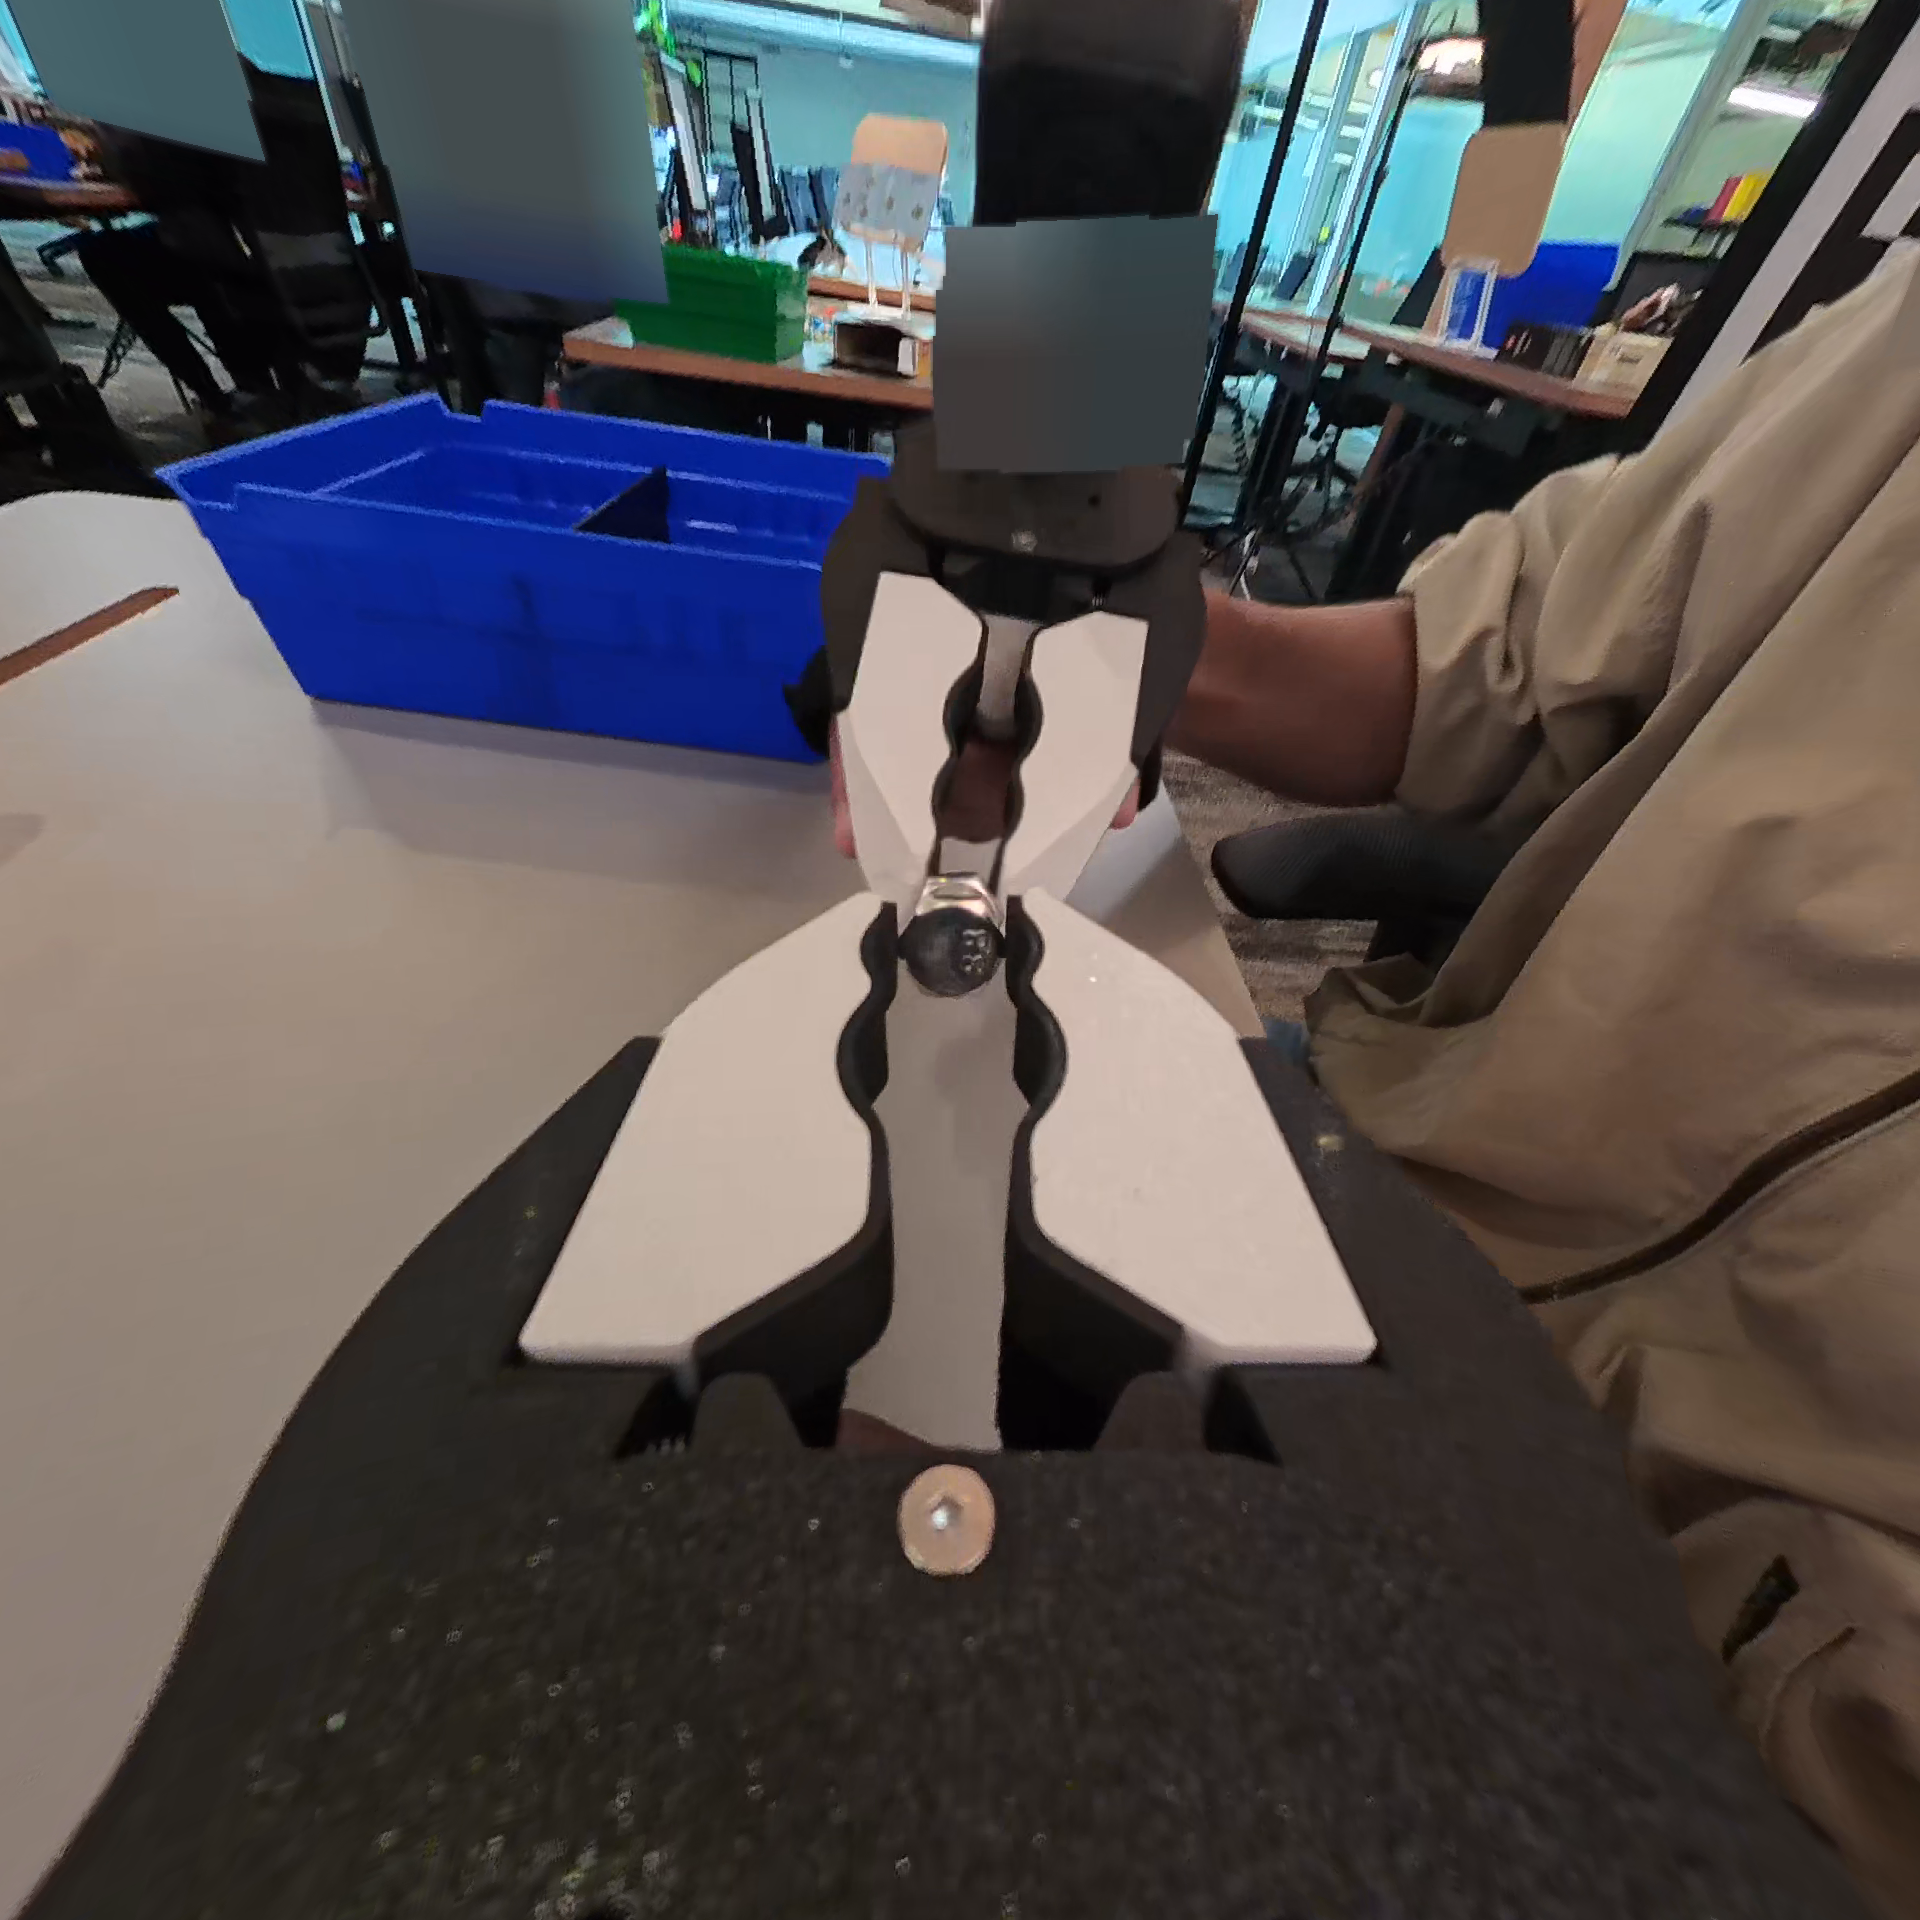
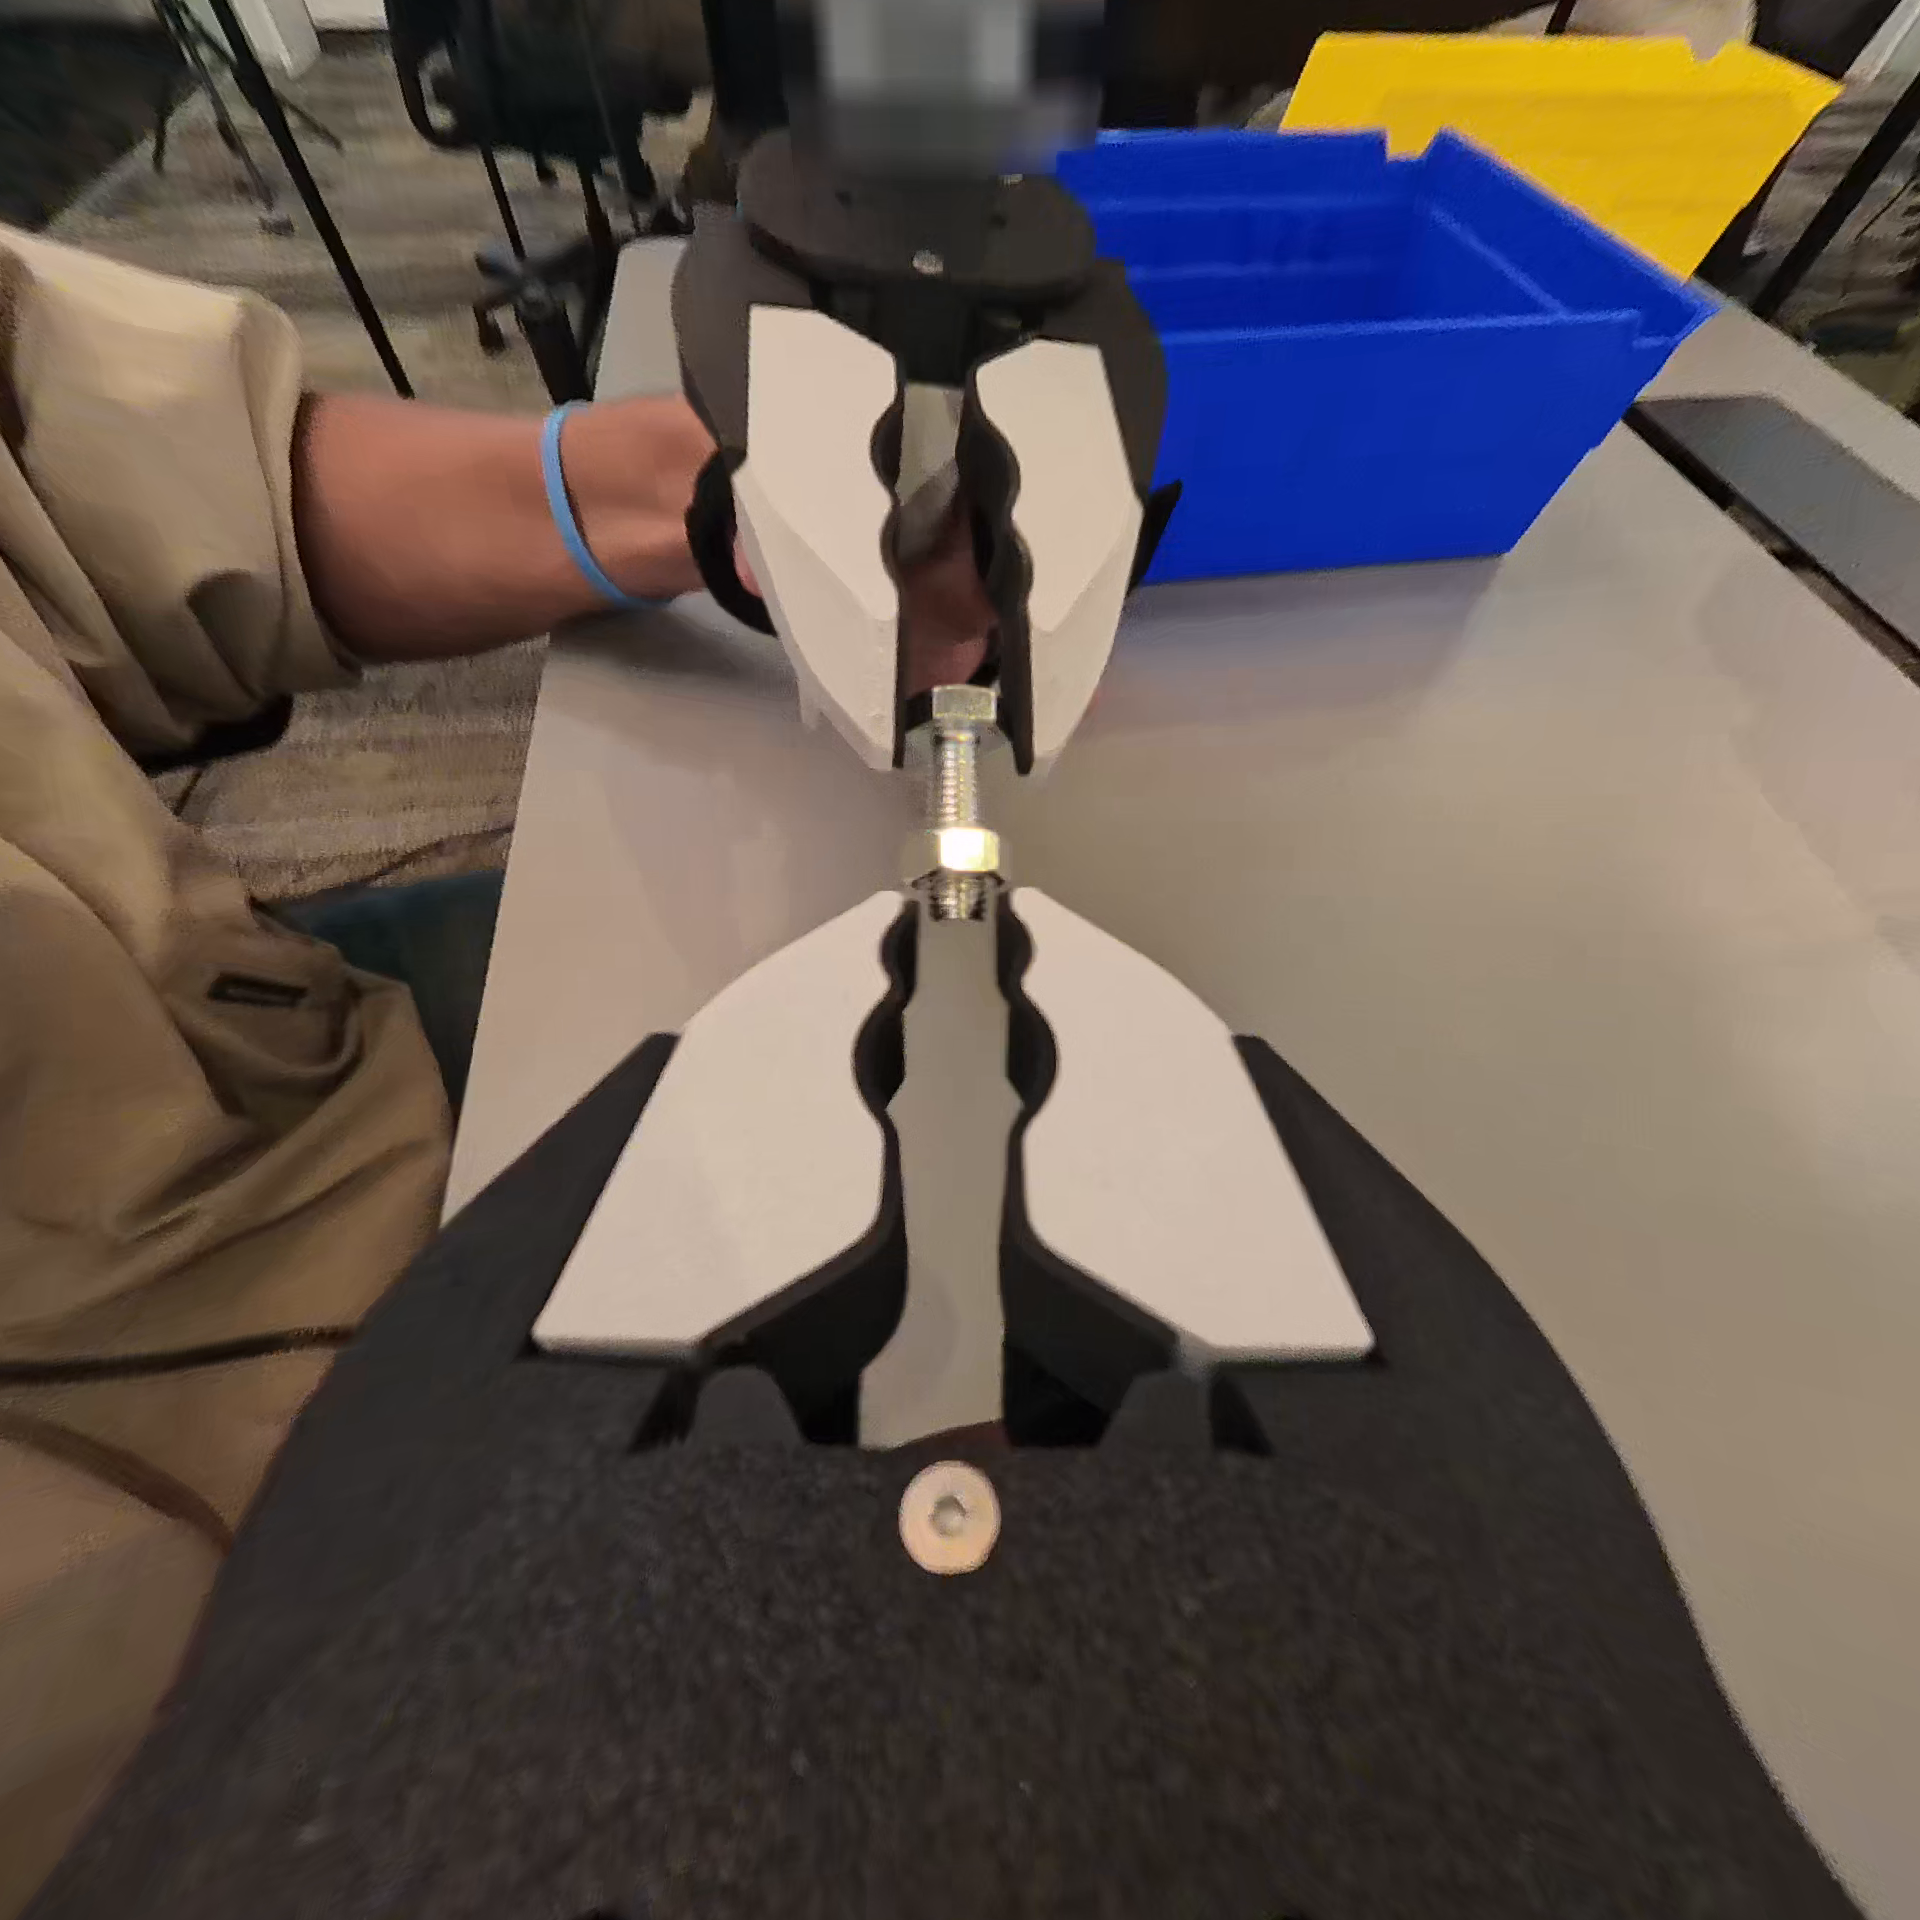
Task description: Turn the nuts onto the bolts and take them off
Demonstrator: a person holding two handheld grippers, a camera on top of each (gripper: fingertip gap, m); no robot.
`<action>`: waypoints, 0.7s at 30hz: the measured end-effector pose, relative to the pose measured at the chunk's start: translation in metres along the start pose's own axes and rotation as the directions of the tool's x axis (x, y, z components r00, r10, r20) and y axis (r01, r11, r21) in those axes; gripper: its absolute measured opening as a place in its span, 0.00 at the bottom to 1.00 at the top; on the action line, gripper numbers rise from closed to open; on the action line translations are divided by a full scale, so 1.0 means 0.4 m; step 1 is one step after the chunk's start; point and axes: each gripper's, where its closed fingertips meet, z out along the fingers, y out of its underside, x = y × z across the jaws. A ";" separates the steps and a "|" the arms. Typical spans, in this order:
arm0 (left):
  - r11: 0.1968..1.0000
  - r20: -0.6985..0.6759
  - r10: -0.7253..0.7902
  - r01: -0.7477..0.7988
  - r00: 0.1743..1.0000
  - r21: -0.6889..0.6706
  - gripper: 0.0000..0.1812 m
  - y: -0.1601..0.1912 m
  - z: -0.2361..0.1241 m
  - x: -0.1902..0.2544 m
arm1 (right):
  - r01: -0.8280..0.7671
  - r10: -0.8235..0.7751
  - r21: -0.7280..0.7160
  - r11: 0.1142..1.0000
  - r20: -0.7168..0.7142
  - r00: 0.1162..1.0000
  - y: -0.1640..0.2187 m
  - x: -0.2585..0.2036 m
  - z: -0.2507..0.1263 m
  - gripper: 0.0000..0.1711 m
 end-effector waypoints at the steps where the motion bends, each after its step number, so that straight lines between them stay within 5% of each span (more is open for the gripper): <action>1: 1.000 -0.006 -0.006 0.006 1.000 0.013 0.10 -0.006 -0.002 0.001 | -0.009 0.009 0.027 1.000 -0.004 1.000 -0.005 0.001 -0.001 0.13; 9: 0.976 -0.028 -0.105 0.109 0.994 0.189 0.10 -0.061 -0.042 -0.022 | -0.208 0.227 0.329 0.921 -0.019 0.974 -0.028 0.033 -0.020 0.19; 13: 0.951 -0.041 -0.137 0.142 0.990 0.275 0.10 -0.085 -0.052 -0.026 | -0.556 0.484 0.476 0.681 0.278 0.830 -0.048 0.030 -0.012 0.23; 16: 0.965 -0.030 -0.115 0.119 0.993 0.235 0.10 -0.070 -0.029 -0.020 | -0.699 0.504 0.478 0.532 0.484 0.715 -0.091 0.019 -0.025 0.22; 21: 0.975 -0.025 -0.078 0.081 0.997 0.205 0.10 -0.061 -0.009 -0.008 | -0.747 0.509 0.444 0.494 0.550 0.663 -0.096 0.012 -0.018 0.17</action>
